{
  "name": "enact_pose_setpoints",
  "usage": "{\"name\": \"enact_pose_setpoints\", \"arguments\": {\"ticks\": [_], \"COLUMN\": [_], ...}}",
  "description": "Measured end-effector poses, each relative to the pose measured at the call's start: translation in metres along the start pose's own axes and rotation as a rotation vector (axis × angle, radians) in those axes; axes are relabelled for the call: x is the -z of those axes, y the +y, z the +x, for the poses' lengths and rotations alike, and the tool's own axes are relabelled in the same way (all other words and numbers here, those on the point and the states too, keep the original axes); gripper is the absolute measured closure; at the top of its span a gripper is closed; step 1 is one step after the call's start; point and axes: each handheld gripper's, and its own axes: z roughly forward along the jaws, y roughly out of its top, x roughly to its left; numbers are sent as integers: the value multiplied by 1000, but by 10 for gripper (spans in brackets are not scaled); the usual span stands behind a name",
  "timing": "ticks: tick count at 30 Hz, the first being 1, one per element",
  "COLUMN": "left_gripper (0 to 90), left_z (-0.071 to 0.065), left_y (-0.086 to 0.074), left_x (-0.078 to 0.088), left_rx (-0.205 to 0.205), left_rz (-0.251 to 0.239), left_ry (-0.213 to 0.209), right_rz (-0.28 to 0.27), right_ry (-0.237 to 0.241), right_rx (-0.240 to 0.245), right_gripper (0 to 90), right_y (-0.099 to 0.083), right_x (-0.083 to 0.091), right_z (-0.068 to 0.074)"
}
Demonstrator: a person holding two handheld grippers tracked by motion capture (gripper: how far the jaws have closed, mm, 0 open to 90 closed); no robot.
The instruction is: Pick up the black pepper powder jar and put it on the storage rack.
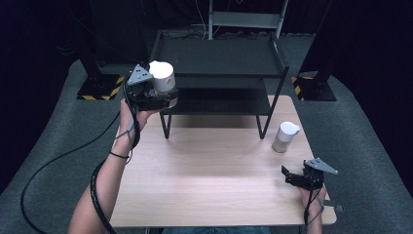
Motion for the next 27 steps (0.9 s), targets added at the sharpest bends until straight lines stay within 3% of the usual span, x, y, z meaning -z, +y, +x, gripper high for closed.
{"name": "enact_pose_setpoints", "arguments": {"ticks": [16, 27], "left_gripper": [304, 304], "left_z": [3, 1], "left_y": [25, 45], "left_x": [5, 8], "left_rx": [5, -21], "left_rz": [-21, -22], "left_ry": [-34, -41], "right_rz": [-1, -3], "right_ry": [1, -1], "right_rx": [0, -2], "right_gripper": [8, 9], "right_y": [0, -1], "right_x": [0, 0], "right_z": [0, 0]}}
